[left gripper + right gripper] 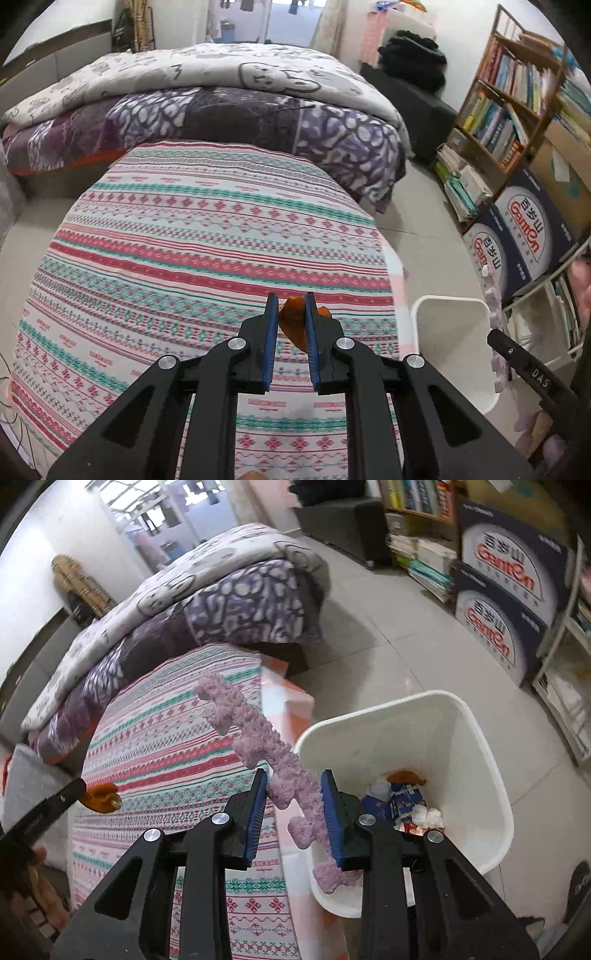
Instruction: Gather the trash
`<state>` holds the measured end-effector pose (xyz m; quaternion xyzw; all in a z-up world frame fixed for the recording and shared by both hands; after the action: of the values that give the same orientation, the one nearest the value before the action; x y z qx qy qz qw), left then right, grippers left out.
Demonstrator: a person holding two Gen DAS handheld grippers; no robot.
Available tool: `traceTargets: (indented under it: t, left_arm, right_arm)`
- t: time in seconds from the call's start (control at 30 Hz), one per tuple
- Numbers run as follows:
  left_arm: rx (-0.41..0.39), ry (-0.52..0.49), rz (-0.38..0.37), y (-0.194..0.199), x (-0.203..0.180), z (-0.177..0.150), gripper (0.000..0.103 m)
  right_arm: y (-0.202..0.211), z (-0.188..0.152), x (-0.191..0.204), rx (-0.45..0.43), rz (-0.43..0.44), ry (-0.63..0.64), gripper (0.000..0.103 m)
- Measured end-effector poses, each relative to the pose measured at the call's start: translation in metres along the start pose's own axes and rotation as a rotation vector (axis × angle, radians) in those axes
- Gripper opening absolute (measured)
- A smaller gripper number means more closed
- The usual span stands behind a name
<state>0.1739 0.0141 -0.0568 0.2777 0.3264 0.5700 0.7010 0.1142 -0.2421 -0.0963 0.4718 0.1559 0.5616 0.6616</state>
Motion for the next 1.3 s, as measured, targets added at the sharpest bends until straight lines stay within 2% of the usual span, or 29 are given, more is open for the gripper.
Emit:
traceTargets:
  t: [0.5, 0.57, 0.6, 0.63, 0.73, 0.93, 1.17, 1.2, 1.23, 1.27, 1.3]
  left_arm:
    - [0.021, -0.143, -0.074, -0.018, -0.091, -0.023, 0.014]
    - [0.021, -0.168, -0.092, -0.019, -0.107, -0.028, 0.014]
    - [0.022, -0.178, -0.1, -0.019, -0.113, -0.03, 0.014]
    - [0.024, -0.191, -0.11, -0.02, -0.121, -0.033, 0.014]
    - [0.041, -0.224, -0.137, -0.022, -0.144, -0.044, 0.014]
    - [0.075, -0.267, -0.177, -0.026, -0.185, -0.064, 0.014]
    - [0.084, -0.269, -0.25, -0.02, -0.23, -0.066, 0.016]
    - [0.09, -0.271, -0.265, -0.02, -0.234, -0.066, 0.019]
    - [0.095, -0.27, -0.272, -0.018, -0.237, -0.067, 0.038]
    - [0.09, -0.262, -0.274, -0.015, -0.235, -0.066, 0.063]
    - [0.069, -0.248, -0.268, -0.01, -0.231, -0.064, 0.07]
  right_arm:
    - [0.019, 0.008, -0.081, -0.012, -0.076, -0.191, 0.03]
    - [0.023, 0.009, -0.091, -0.019, -0.091, -0.222, 0.034]
    - [0.026, 0.009, -0.1, -0.026, -0.098, -0.251, 0.039]
    - [0.028, 0.009, -0.104, -0.031, -0.098, -0.27, 0.049]
    - [0.038, 0.013, -0.122, -0.064, -0.094, -0.35, 0.059]
    - [0.058, 0.02, -0.143, -0.14, -0.1, -0.421, 0.07]
    - [0.075, 0.026, -0.151, -0.204, -0.098, -0.437, 0.073]
    - [0.077, 0.028, -0.151, -0.217, -0.097, -0.437, 0.073]
    - [0.079, 0.029, -0.151, -0.227, -0.094, -0.435, 0.075]
    - [0.081, 0.03, -0.149, -0.239, -0.089, -0.431, 0.076]
    - [0.083, 0.031, -0.149, -0.247, -0.09, -0.427, 0.078]
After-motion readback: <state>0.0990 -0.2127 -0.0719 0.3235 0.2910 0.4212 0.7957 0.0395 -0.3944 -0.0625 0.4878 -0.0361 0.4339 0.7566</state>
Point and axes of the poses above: each gripper's, at about its wrist camera, not at the fingertips, and y roughly against the way its jaws point, x to its left, z to its top, the point moved 8 cm from there along -y, roughly the way its jaws point, and after that the axes turned 2 degrees about -x, right-handed, at the moved point
